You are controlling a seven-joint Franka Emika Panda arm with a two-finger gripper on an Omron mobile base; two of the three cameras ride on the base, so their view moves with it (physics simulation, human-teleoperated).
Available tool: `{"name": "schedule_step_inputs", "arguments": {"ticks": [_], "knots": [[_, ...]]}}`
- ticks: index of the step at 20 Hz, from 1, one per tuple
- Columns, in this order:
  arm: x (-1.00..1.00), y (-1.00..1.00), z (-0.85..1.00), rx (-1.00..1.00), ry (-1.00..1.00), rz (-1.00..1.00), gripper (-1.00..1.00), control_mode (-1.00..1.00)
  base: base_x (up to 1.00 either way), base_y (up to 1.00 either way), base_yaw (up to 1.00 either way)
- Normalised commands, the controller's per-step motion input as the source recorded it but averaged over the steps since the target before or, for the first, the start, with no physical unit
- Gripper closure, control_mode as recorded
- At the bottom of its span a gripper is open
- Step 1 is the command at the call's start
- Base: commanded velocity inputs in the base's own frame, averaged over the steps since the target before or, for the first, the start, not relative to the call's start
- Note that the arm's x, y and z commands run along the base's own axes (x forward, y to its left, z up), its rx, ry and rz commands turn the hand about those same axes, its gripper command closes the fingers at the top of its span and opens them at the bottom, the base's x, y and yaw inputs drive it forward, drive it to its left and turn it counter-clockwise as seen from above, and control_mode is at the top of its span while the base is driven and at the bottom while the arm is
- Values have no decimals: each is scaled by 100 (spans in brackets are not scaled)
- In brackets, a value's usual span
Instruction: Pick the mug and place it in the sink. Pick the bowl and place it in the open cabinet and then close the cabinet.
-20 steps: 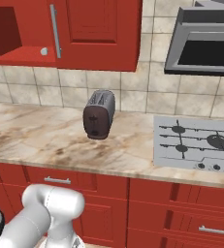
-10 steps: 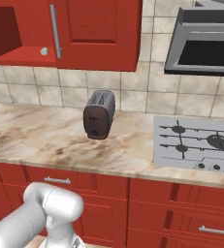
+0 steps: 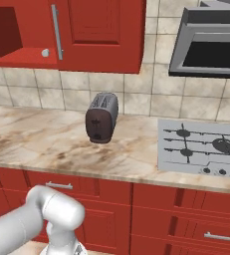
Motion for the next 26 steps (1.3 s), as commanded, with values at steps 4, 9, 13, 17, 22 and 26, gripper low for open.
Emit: {"name": "schedule_step_inputs", "arguments": {"ticks": [4,9,13,17,22,26], "knots": [[-28,100,-15,1,-10,-25,-100,-100,0,0,0],[-18,93,-13,5,-9,-23,-100,-100,0,0,0],[-6,86,-20,12,-8,-19,-100,-100,0,0,0],[0,100,-34,9,-8,-21,-100,-100,0,0,0],[1,64,-26,1,-10,-35,-100,-100,0,0,0],[28,63,-16,0,-8,-39,-100,-100,0,0,0]]}}
